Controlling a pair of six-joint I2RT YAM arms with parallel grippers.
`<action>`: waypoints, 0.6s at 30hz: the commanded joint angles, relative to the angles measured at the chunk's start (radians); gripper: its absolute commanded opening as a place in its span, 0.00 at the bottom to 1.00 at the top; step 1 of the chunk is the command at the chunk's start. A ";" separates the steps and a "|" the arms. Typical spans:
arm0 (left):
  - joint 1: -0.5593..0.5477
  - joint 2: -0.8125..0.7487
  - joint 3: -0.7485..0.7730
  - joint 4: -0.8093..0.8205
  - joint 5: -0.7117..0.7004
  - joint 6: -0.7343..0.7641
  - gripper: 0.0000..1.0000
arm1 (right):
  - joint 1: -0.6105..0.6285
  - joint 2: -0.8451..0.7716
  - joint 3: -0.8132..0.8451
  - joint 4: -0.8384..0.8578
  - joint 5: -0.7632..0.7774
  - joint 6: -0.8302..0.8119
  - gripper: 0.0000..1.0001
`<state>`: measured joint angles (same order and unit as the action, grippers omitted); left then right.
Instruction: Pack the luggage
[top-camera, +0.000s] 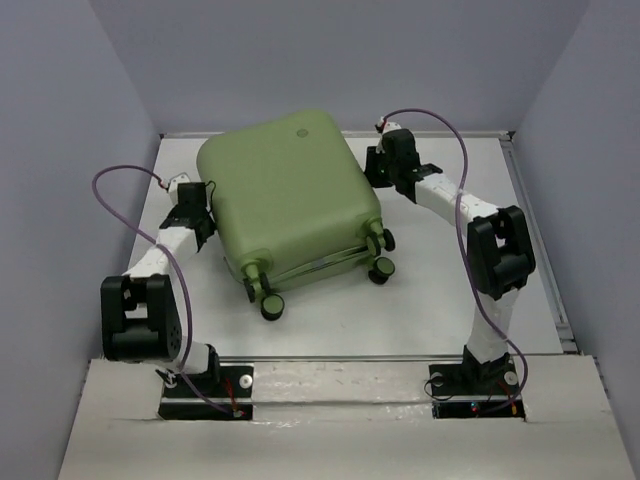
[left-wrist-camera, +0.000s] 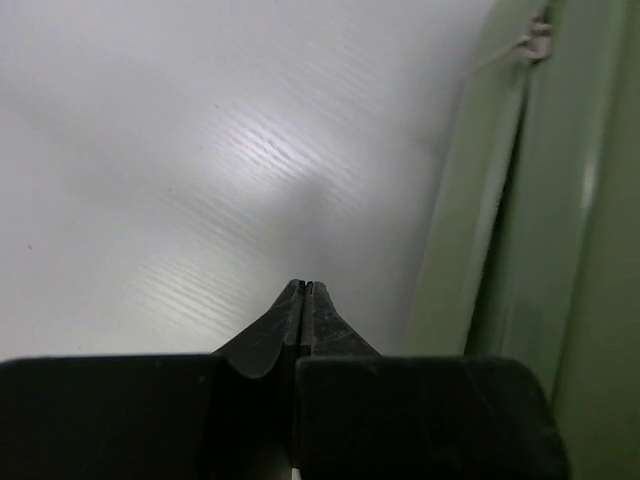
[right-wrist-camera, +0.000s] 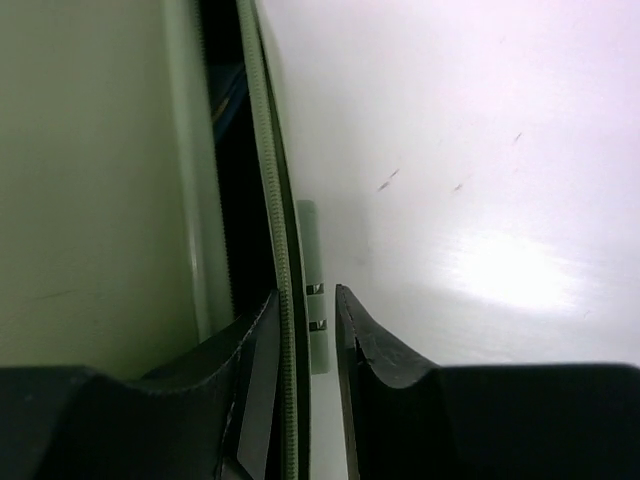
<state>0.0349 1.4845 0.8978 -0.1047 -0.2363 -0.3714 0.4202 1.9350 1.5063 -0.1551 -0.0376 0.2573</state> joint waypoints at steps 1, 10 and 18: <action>-0.298 -0.128 -0.092 -0.035 0.302 -0.099 0.06 | 0.080 0.117 0.232 0.005 -0.304 0.002 0.36; -0.409 -0.470 -0.150 -0.131 0.056 -0.121 0.06 | 0.051 0.283 0.718 -0.264 -0.204 0.019 0.67; -0.382 -0.563 0.214 -0.101 -0.129 -0.015 0.20 | 0.003 -0.142 0.344 -0.216 0.074 0.010 0.28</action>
<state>-0.3523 0.9405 0.9783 -0.3553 -0.3157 -0.4263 0.4194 2.0258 2.0094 -0.3622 -0.0479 0.2577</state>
